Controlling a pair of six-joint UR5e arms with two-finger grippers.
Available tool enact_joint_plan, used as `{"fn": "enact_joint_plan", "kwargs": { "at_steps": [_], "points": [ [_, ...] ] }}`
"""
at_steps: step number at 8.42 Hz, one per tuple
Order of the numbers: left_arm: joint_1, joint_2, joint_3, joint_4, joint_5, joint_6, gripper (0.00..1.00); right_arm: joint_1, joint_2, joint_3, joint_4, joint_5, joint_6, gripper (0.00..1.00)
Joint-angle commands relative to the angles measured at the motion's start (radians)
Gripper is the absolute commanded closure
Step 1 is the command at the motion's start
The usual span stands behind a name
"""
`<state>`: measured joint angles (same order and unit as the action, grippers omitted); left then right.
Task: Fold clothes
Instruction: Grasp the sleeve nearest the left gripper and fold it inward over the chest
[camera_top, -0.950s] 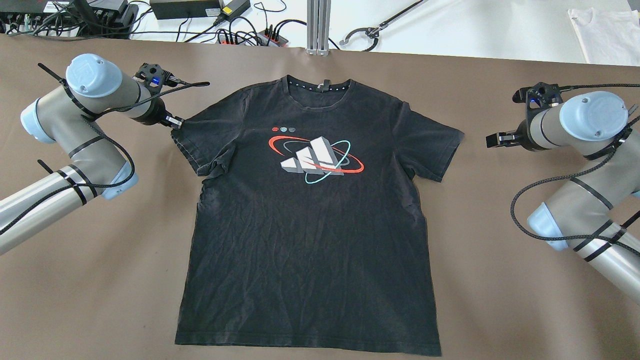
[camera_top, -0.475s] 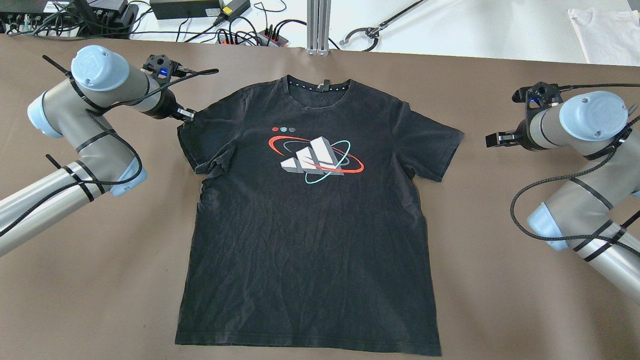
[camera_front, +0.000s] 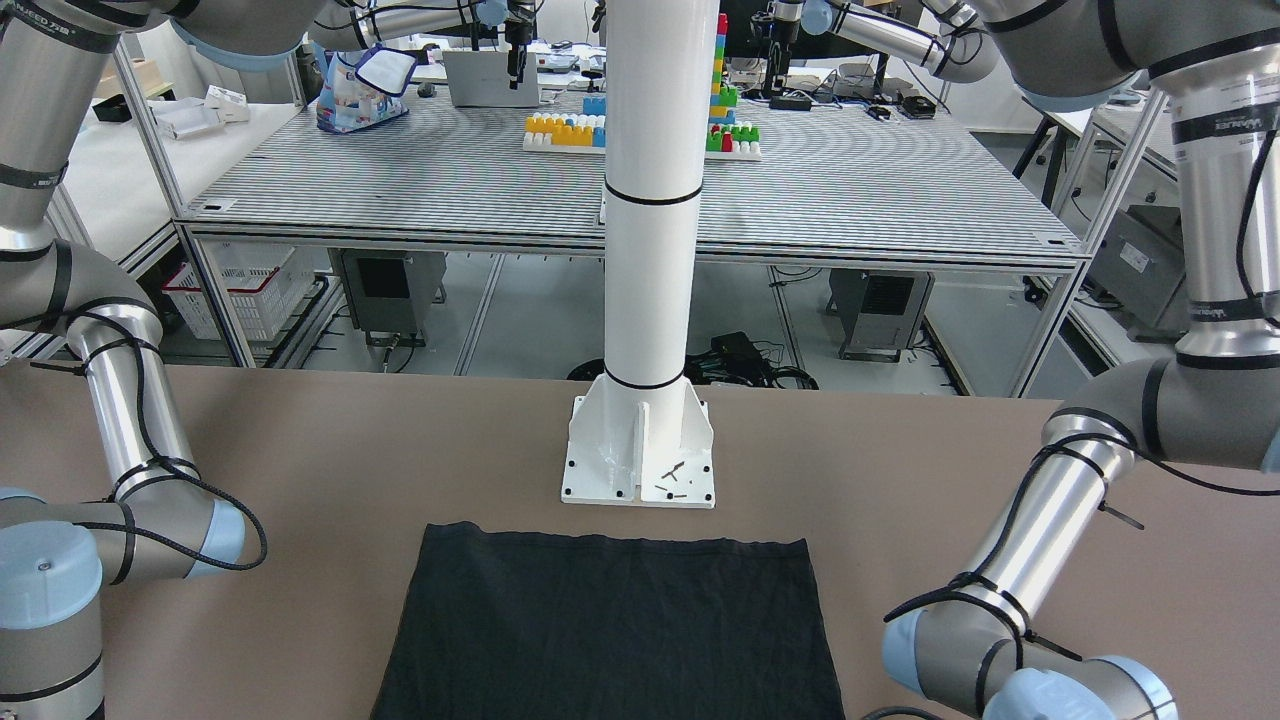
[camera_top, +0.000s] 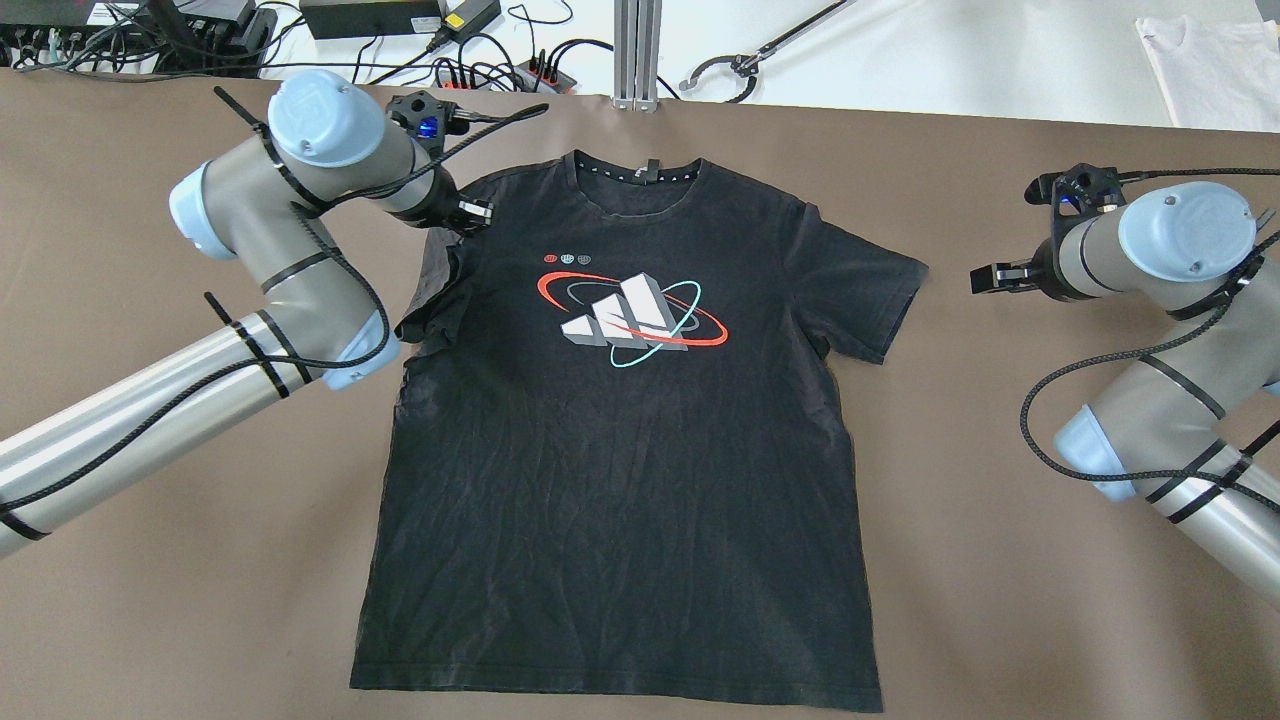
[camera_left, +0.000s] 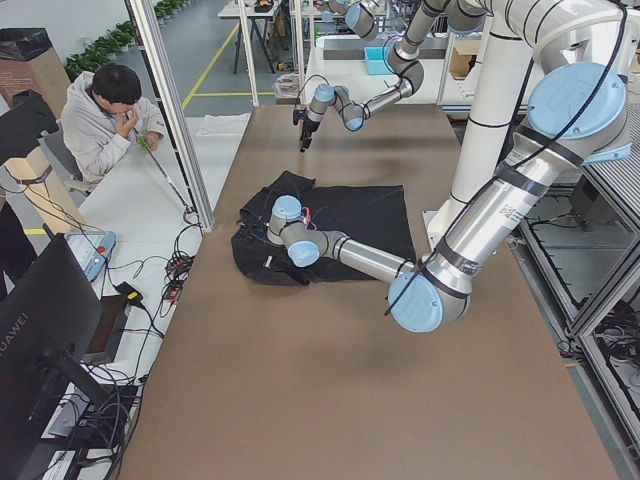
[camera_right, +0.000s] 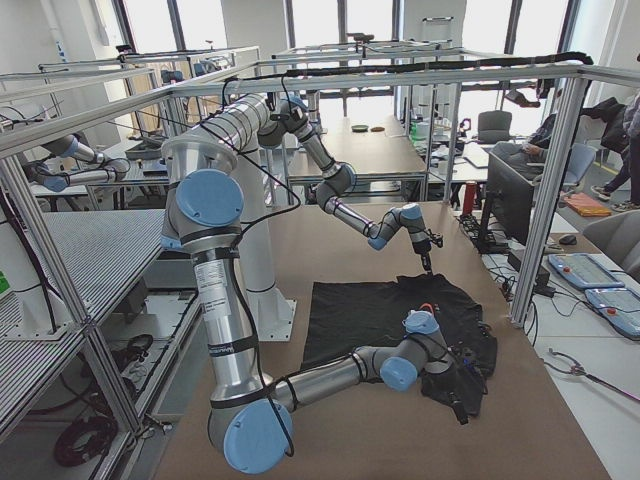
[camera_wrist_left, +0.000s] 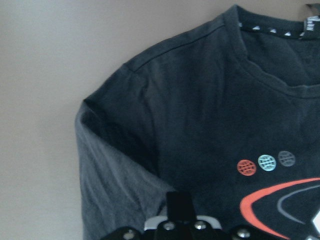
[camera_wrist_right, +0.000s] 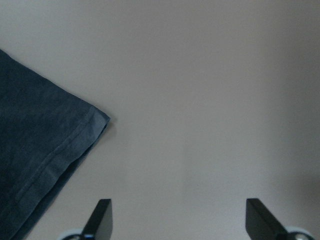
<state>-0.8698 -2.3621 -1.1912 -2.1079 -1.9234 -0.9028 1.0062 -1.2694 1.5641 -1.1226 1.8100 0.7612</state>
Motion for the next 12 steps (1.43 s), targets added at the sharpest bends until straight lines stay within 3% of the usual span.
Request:
{"fn": "enact_joint_plan", "kwargs": {
  "at_steps": [1,3,5,7,8,9,12],
  "points": [
    [0.075,-0.109,0.010,0.107,0.069,-0.094,1.00,0.000,-0.001,0.001,0.000,0.000,0.009,0.06],
    [0.126,-0.179,0.091,0.108,0.133,-0.152,1.00,0.000,-0.001,0.001,0.000,0.000,0.009,0.06],
    [0.149,-0.184,0.117,0.101,0.210,-0.153,1.00,-0.003,0.001,-0.001,0.000,0.000,0.009,0.06],
    [0.152,-0.189,0.128,0.097,0.212,-0.175,1.00,-0.008,0.001,-0.001,0.001,0.000,0.009,0.06],
    [0.150,-0.194,0.128,0.097,0.212,-0.168,0.56,-0.008,0.002,-0.002,0.001,0.000,0.009,0.06],
    [0.152,-0.198,0.119,0.092,0.210,-0.180,0.01,-0.008,0.007,-0.006,0.000,0.000,0.007,0.06],
    [0.149,-0.224,0.110,0.094,0.204,-0.186,0.00,-0.009,0.117,-0.134,0.032,0.008,0.065,0.06]
  ]
}}
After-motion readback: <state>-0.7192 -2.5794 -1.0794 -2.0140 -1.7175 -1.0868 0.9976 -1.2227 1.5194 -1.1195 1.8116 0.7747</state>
